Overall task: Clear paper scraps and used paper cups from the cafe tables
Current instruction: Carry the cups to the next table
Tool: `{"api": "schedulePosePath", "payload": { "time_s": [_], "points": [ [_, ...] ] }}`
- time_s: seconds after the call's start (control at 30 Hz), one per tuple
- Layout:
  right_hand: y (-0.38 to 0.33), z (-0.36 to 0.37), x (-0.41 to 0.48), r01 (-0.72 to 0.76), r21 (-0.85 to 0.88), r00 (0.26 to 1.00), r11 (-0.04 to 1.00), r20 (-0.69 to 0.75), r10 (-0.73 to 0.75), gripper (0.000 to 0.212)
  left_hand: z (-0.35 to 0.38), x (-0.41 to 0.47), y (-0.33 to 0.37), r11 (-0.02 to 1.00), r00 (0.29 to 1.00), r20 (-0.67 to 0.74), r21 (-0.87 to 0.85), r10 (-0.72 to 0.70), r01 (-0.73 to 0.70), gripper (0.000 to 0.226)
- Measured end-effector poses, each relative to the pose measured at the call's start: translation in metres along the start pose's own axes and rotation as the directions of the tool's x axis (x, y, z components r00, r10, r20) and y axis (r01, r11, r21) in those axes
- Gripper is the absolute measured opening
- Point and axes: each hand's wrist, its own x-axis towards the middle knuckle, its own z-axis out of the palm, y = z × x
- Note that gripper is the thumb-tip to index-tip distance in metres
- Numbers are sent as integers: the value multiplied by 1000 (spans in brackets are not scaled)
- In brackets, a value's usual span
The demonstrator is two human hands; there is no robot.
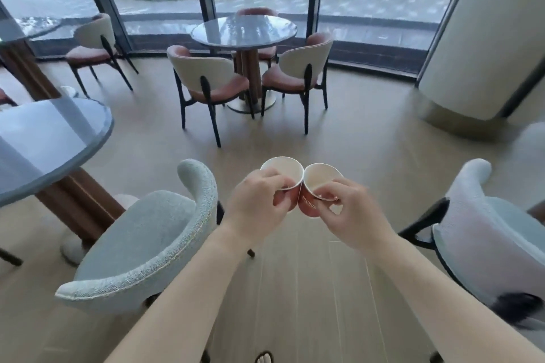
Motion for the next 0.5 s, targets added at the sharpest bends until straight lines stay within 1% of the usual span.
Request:
{"api": "schedulePosePath", "payload": {
  "time_s": [0.13,0.3,0.4,0.5],
  "points": [
    [19,-16,23,-94,-69,989,993,-125,85,2,17,54,-1,994,993,58,-25,107,-105,9],
    [41,-36,29,-224,-122,943,967,-278,183,5,47,107,11,972,963,149,-101,224,-211,6],
    [53,-49,25,-316,-148,896,937,-371,243,5,67,129,24,946,927,211,-156,311,-282,5],
    [66,-64,12,-406,-201,853,892,-434,291,5,90,142,43,909,879,250,-216,405,-357,7]
  ]
}}
